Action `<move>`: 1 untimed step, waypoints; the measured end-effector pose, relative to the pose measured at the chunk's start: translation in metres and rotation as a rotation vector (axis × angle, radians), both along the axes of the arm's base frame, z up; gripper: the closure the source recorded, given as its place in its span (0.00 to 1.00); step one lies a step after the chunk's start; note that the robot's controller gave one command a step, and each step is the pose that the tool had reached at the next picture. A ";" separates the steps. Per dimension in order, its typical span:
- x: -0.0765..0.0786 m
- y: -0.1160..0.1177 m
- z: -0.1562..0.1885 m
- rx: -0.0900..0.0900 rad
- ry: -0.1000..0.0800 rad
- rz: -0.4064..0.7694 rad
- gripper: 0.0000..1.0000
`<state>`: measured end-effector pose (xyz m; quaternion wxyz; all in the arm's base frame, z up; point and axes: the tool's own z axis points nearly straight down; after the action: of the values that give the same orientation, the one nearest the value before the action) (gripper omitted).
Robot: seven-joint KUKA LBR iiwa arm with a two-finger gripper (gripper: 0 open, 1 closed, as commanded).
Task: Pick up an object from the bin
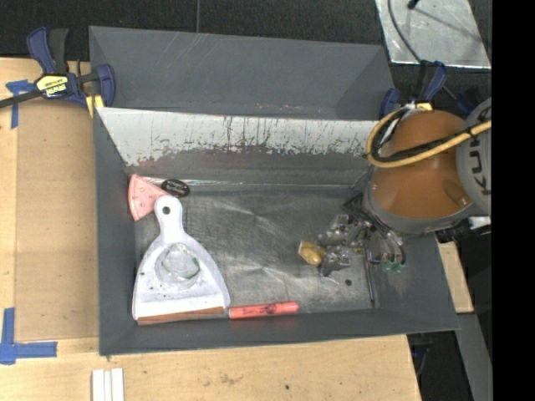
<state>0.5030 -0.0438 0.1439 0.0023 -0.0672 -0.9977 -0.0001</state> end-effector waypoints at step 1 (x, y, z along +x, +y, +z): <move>0.003 0.001 0.036 -0.001 -0.011 -0.005 1.00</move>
Offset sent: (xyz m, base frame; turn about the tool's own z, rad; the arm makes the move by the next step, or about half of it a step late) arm -0.0186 -0.0074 0.0181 0.0125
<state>0.5061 -0.0432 0.1794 -0.0034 -0.0697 -0.9976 0.0001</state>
